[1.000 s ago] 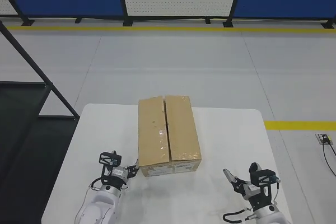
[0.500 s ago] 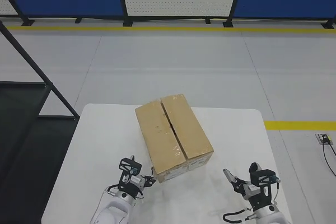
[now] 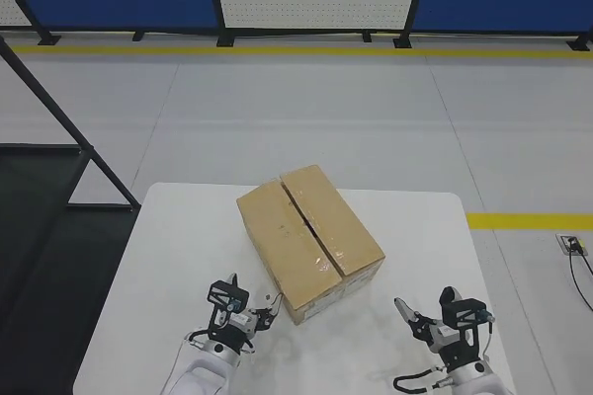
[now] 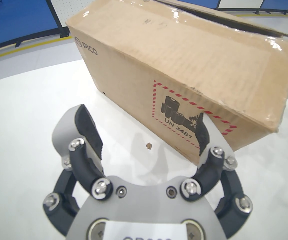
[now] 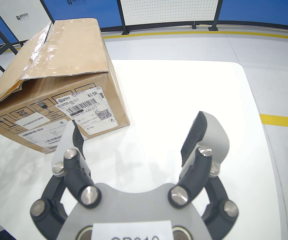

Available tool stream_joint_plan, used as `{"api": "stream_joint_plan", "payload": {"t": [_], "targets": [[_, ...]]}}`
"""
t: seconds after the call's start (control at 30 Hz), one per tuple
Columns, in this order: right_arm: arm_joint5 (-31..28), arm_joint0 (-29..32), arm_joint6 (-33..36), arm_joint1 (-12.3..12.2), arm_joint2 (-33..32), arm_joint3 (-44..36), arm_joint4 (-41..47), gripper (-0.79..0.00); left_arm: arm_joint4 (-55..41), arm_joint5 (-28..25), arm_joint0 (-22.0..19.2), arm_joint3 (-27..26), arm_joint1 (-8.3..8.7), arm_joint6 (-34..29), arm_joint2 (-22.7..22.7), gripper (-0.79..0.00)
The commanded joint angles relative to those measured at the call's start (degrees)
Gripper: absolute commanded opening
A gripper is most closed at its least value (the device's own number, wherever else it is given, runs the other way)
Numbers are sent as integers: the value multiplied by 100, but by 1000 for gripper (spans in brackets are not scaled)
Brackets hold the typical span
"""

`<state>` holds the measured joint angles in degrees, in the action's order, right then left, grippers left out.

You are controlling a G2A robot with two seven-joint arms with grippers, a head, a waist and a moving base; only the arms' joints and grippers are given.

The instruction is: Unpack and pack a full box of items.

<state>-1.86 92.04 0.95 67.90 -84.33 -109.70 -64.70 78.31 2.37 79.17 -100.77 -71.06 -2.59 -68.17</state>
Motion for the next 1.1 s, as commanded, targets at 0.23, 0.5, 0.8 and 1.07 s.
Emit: {"api": "stream_joint_plan", "payload": {"t": [0.23, 0.5, 0.8, 1.07], "targets": [[0, 0, 0, 0, 0, 0, 0, 0, 4, -3, -2, 3, 0, -2, 5, 0], [-72, -45, 46, 10, 94, -54, -72, 0, -379, 187, 45, 71, -4, 124, -378, 0], [-513, -50, 144, 13, 500, -252, -718, 0, -585, 571, -170, 285, -18, 34, -847, 0], [-151, -169, -9, 77, 843, -139, -980, 0, 27, 50, -339, 472, -26, -213, -515, 0]]}}
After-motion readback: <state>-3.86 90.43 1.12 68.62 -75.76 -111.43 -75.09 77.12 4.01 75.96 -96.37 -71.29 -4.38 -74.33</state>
